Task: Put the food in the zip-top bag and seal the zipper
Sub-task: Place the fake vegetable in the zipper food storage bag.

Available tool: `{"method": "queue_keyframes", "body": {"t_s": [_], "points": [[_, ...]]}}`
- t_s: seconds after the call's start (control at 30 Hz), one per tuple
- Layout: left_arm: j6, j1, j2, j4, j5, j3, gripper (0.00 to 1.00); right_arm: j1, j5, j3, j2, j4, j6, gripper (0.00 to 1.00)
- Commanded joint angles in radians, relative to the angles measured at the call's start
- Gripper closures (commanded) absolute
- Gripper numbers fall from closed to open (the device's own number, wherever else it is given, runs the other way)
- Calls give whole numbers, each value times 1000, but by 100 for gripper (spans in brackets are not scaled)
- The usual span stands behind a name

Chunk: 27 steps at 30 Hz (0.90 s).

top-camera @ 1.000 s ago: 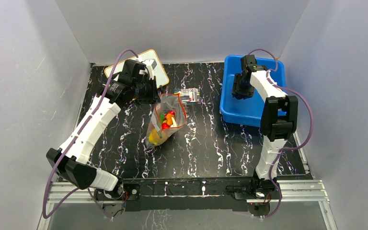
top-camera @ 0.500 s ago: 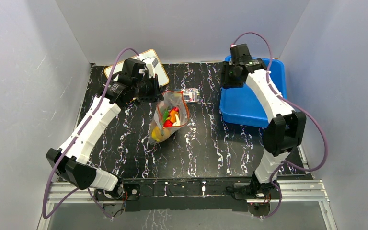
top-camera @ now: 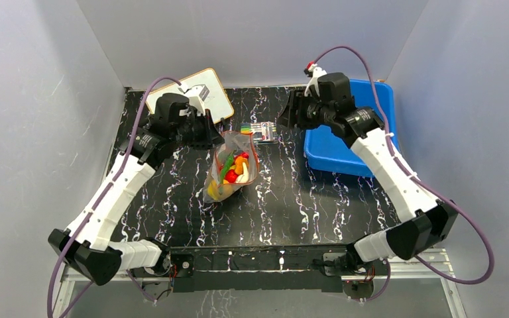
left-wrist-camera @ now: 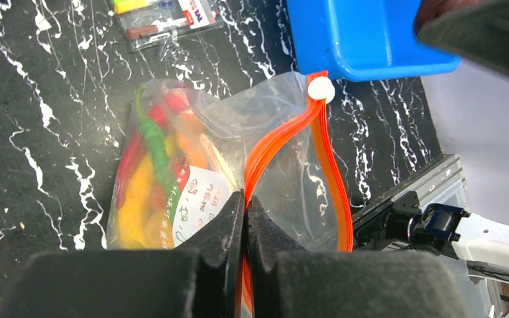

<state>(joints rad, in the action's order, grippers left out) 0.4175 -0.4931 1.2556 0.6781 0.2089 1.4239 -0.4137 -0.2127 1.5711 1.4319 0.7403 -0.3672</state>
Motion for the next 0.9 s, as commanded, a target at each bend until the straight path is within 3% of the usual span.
{"method": "queue_keyframes", "body": {"t_s": [0.0,0.2,0.4,0.87], "points": [[23,1,-63,-123,40,-47,100,-78,-79,-68,-92,-121,-11,59],[-1,1,-171,-268,128,-242,100,-166,-87,-249,-221,-207,-115,58],[-23,1,-230,-372,177,-330,100,-262,-85,-402,-376,-373,-231,57],[72,0,-261,-409,282,-430,100,-414,35,-416,-328,-360,-290,57]]}}
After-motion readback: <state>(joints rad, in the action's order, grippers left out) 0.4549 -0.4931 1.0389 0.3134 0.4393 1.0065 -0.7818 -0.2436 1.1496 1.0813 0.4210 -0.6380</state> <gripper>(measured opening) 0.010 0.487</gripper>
